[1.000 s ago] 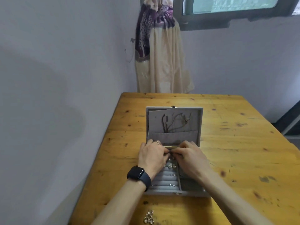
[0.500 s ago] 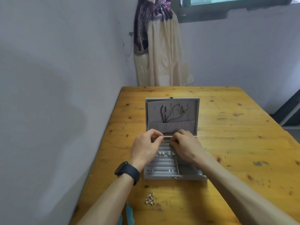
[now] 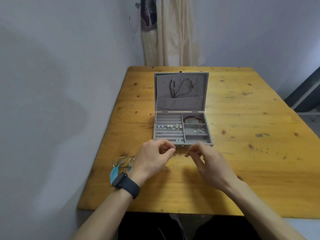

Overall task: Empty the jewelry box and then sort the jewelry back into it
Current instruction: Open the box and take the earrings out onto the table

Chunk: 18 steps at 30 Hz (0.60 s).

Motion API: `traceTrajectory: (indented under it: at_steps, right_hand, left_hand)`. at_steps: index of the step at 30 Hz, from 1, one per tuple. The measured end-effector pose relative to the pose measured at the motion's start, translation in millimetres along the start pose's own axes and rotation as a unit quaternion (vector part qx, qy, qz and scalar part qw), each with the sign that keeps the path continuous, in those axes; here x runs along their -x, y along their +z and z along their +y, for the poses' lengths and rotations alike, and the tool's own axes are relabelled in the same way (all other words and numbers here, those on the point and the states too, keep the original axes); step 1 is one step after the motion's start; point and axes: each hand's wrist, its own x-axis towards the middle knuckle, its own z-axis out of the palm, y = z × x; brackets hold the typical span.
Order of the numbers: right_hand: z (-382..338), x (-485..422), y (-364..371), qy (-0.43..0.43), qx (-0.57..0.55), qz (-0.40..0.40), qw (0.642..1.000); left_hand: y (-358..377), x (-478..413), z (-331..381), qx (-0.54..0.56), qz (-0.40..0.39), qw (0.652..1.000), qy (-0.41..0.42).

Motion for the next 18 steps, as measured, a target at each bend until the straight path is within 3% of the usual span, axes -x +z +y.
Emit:
traceTrajectory:
  at_steps: [5,18]
  right_hand:
    - [-3.6,27.9,8.2,0.007,0.008,-0.103,0.995]
    - [-13.1,-13.1,18.9,0.019,0.085,-0.141,0.986]
  left_hand:
    - [13.7,25.1,-3.2,-0.073,-0.026,0.997,0.005]
    - [14.2,9.2,-14.1,-0.18,0.005,0.984,-0.006]
